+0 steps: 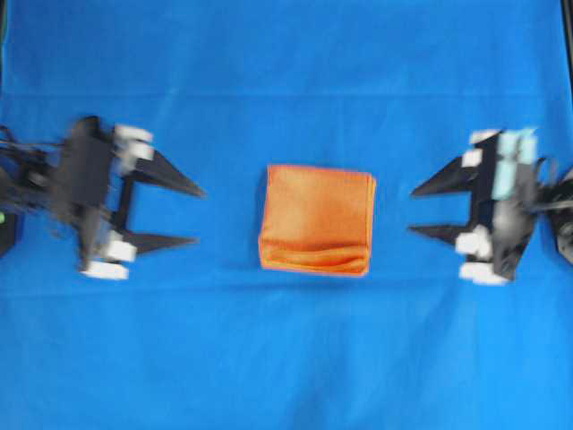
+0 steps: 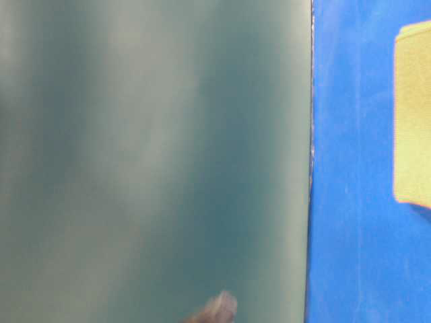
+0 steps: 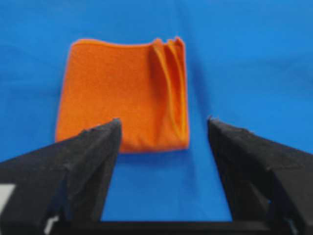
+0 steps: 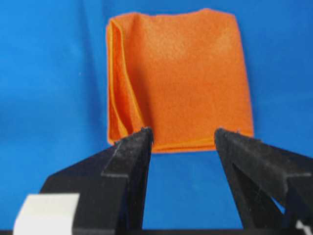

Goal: Fold the orange towel.

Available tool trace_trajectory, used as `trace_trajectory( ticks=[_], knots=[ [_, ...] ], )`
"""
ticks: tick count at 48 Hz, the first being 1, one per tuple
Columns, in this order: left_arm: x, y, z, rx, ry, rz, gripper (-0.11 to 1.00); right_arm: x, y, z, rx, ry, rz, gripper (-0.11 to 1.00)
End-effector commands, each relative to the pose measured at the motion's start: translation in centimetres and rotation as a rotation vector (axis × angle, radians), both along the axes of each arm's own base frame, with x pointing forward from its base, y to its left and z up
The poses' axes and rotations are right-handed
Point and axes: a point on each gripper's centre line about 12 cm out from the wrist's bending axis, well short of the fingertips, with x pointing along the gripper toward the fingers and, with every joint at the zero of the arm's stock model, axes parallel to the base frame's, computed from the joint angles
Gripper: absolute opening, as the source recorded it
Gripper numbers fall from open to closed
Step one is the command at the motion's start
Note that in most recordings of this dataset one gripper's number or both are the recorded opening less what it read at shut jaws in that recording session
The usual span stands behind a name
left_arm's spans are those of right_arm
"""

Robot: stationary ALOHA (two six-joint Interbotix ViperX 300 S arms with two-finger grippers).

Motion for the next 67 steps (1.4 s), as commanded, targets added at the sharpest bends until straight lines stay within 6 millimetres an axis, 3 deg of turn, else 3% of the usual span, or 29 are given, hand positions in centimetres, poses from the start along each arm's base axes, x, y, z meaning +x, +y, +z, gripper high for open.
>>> trace_trajectory(
  ticks=[1,15,27,47,67],
  knots=[
    [-1.9,0.4,1.6,-0.007,-0.092,0.008,0.64,-1.4,-0.3,1.2,-0.004,-0.065,0.009,0.59],
    [-8.3,1.3,1.9,-0.017,-0.231,0.030,0.64,-6.4,-1.8,0.4,-0.042,-0.173,0.021,0.59],
    [-11.2,1.8,0.2,-0.017,-0.246,0.048,0.64,-9.1,-2.7,-1.6,-0.028,-0.231,0.009,0.59],
    [-12.0,2.7,-1.1,-0.019,-0.241,0.111,0.64,-9.7,-4.3,-2.6,-0.021,-0.268,-0.076,0.59],
    [-12.0,2.7,-1.3,-0.019,-0.233,0.111,0.64,-9.6,-4.3,-2.7,-0.018,-0.269,-0.071,0.59]
  ],
)
